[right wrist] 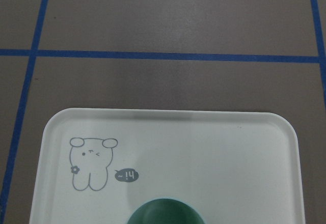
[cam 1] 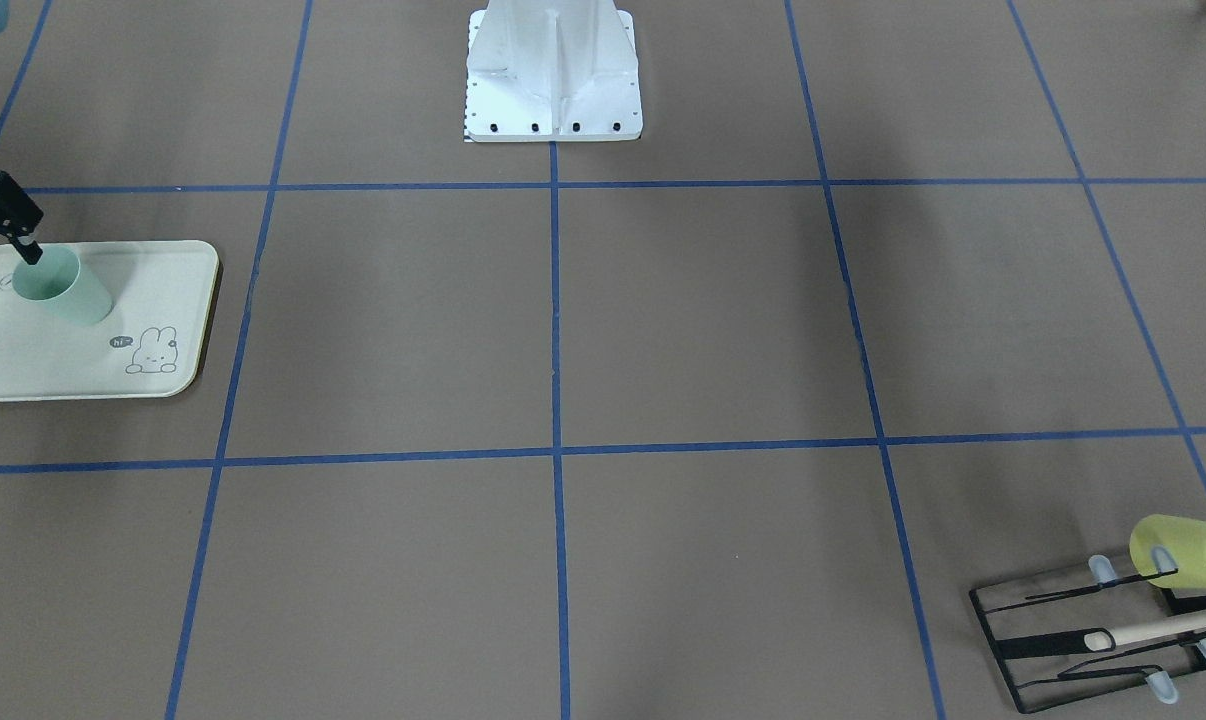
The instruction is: Left arm grabs green cup and hands to right arm on tray
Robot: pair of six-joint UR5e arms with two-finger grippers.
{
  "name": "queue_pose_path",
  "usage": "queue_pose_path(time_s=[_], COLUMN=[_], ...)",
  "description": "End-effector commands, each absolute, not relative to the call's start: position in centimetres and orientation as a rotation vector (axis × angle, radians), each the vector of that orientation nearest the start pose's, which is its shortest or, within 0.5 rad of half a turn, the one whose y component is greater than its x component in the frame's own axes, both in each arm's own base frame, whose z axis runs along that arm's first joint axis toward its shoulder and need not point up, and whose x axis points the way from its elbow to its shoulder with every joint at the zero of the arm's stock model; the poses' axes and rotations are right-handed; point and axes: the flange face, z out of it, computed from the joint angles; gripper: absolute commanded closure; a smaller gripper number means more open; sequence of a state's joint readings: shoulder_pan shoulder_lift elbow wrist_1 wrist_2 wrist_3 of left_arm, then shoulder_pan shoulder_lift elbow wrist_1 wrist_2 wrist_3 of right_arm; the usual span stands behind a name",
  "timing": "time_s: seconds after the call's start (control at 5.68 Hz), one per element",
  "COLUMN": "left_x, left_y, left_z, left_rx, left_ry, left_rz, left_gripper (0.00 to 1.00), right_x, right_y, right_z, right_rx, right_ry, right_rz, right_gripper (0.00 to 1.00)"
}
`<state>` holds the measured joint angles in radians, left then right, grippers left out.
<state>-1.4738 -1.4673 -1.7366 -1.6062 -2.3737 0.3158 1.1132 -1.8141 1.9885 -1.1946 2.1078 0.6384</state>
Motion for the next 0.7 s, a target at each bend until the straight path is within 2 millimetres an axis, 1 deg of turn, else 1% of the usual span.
queue_pose_path(time_s=[0.0, 0.18, 0.35, 0.53], left_x=[-5.3, -7.3, -9.6, -10.5], left_y=[-45.3, -45.2, -44.2, -44.2], left_z=[67.0, 67.4, 67.5, 66.2], left_rx=[0.168, 0.138, 0.138, 0.145], left_ry=[0.778, 0.773, 0.778, 0.776], left_rz=[0.339, 0.279, 0.22, 0.147], left_gripper=[0.0, 0.0, 0.0, 0.0], right_x=[-4.2, -1.1, 1.0, 2.1], right_y=[-48.2, -48.0, -46.3, -44.6], right_z=[49.3, 51.4, 55.1, 57.8], right_rx=[0.084, 0.036, 0.04, 0.051], right_ry=[-0.612, -0.67, -0.685, -0.684], right_rz=[-0.099, -0.127, -0.159, -0.164], right_gripper=[0.01, 0.01, 0.01, 0.01])
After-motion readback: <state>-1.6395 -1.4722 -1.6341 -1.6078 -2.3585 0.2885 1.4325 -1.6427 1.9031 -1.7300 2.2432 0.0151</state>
